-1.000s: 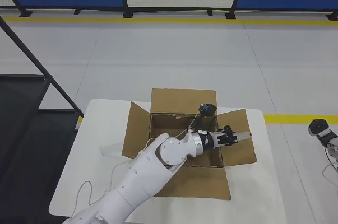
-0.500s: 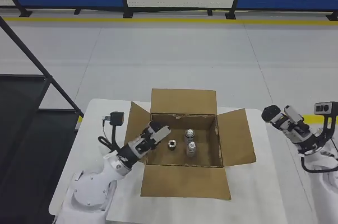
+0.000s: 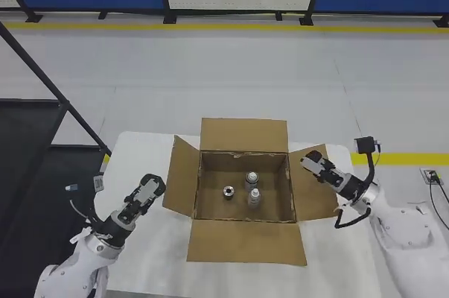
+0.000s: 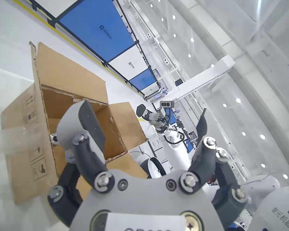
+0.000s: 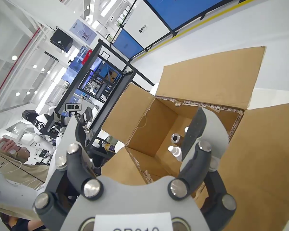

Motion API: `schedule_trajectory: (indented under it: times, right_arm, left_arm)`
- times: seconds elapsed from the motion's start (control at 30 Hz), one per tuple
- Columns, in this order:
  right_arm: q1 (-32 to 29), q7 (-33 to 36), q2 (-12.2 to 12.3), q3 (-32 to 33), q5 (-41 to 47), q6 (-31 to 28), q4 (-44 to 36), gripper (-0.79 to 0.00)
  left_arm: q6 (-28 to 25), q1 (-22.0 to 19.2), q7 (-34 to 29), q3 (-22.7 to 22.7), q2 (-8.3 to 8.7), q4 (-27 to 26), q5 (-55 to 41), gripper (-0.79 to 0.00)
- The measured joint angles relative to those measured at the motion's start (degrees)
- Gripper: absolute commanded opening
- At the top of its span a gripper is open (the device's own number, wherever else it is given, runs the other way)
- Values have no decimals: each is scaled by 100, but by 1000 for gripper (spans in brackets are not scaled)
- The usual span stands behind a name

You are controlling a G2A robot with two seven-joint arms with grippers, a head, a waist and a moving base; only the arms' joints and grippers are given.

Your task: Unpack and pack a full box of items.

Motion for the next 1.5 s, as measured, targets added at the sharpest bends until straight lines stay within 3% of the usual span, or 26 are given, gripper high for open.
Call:
schedule_trajectory:
  times: [0.2, 0.4, 0.57, 0.83, 0.87, 0.93, 0.97, 1.13, 1.23, 1.3, 1.5]
  right_arm:
    - [57, 297, -17, -437, -411, 115, -315, 0]
    - [686, 676, -105, -1623, -2805, 1129, -470, 0]
    - [1371, 1336, -267, -2606, -4178, 2069, -24, 0]
    - [2178, 2029, -605, -3670, -4669, 2778, 848, 0]
    - [2242, 2079, -648, -3759, -4649, 2809, 948, -28]
    - [2318, 2108, -702, -3856, -4610, 2834, 1073, -265]
    - [2354, 2099, -733, -3899, -4582, 2839, 1146, -336]
    - [2432, 1988, -834, -4019, -4510, 2824, 1391, -406]
    - [2472, 1919, -889, -4077, -4505, 2832, 1541, -579]
    - [2498, 1893, -922, -4090, -4464, 2822, 1618, -785]
    - [2479, 1736, -942, -3966, -4421, 2752, 1621, -785]
  left_arm:
    - [125, 55, 83, 109, 0, -11, -86, 0]
    - [382, 144, 383, -80, 24, 155, -443, 0]
    - [368, 319, 469, -376, 56, 189, -766, 0]
    - [365, 332, 481, -390, 57, 188, -783, 0]
    - [366, 332, 481, -390, 57, 188, -783, 0]
    - [366, 332, 481, -390, 57, 188, -783, 0]
    - [366, 332, 481, -390, 57, 188, -783, 0]
    - [366, 332, 481, -390, 57, 188, -783, 0]
    - [366, 332, 481, -390, 57, 188, -783, 0]
    - [366, 332, 481, -390, 57, 188, -783, 0]
    - [366, 332, 481, -390, 57, 188, -783, 0]
